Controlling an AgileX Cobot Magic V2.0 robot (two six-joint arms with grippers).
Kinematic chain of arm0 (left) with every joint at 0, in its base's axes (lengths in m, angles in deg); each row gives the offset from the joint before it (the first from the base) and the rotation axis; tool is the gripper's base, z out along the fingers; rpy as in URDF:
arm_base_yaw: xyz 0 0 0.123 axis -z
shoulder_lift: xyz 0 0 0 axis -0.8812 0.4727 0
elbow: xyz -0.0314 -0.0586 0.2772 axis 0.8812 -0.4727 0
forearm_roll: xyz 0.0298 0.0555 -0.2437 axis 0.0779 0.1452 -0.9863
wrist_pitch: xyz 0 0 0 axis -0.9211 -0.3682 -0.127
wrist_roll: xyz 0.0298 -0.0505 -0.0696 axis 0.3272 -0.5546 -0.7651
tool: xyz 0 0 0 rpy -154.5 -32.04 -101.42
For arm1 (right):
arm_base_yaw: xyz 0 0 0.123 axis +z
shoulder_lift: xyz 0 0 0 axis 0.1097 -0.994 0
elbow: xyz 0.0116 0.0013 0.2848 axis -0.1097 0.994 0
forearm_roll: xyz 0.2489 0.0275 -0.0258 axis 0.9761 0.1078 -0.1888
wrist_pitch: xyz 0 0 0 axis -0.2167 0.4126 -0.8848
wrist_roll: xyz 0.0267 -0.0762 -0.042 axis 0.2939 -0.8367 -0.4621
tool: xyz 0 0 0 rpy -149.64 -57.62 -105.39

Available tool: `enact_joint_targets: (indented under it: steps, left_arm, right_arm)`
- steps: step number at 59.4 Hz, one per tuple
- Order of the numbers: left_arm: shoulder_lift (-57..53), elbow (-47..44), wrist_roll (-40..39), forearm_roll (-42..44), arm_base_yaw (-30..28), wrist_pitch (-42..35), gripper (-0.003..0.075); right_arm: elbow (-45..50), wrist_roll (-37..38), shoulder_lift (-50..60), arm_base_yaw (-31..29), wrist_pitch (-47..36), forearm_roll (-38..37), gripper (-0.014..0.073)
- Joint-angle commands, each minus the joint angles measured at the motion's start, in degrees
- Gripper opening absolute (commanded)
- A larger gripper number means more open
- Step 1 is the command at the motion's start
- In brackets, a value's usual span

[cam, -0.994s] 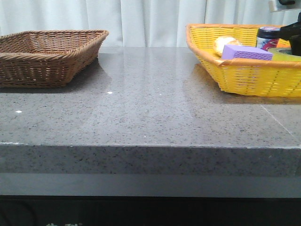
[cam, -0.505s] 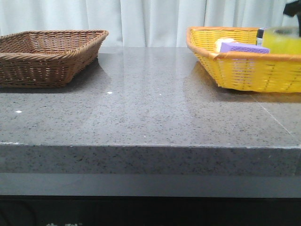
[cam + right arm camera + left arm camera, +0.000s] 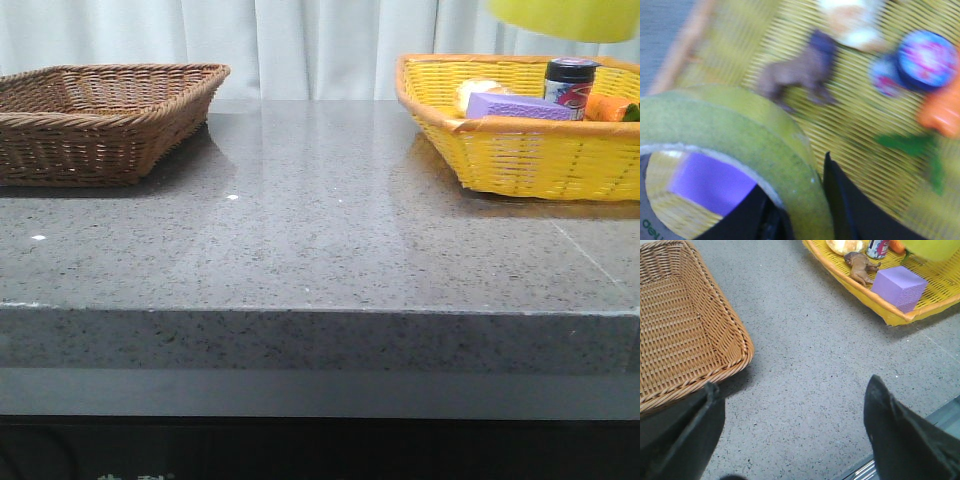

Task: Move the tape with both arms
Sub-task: 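Lift the tape roll out and set it on the table between baskets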

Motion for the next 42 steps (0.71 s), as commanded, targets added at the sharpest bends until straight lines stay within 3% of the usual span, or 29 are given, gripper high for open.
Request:
enact_joint_targets:
  steps: [1, 20, 29, 42]
  left_arm:
    - [-0.40, 1.96, -0.13, -0.32, 0.46, -4.03, 0.0565]
    - [-0.40, 1.96, -0.13, -0.32, 0.46, -4.03, 0.0565]
    - [-0.40, 1.96, -0.13, -0.32, 0.46, -4.03, 0.0565]
    - [-0.40, 1.96, -0.13, -0.32, 0.46, -4.03, 0.0565]
  right_arm:
    - [-2.04, -0.42, 2.84, 5.48, -3.49, 1.62, 0.0174]
    - [-2.04, -0.42, -3.42, 21.88, -7.38, -2.88, 0.0174]
    - [-2.04, -0.36, -7.77, 25.65, -8.49, -6.38, 0.0174]
    - [-2.04, -0.04, -11.48, 26.60, -10.02, -9.05, 0.0174]
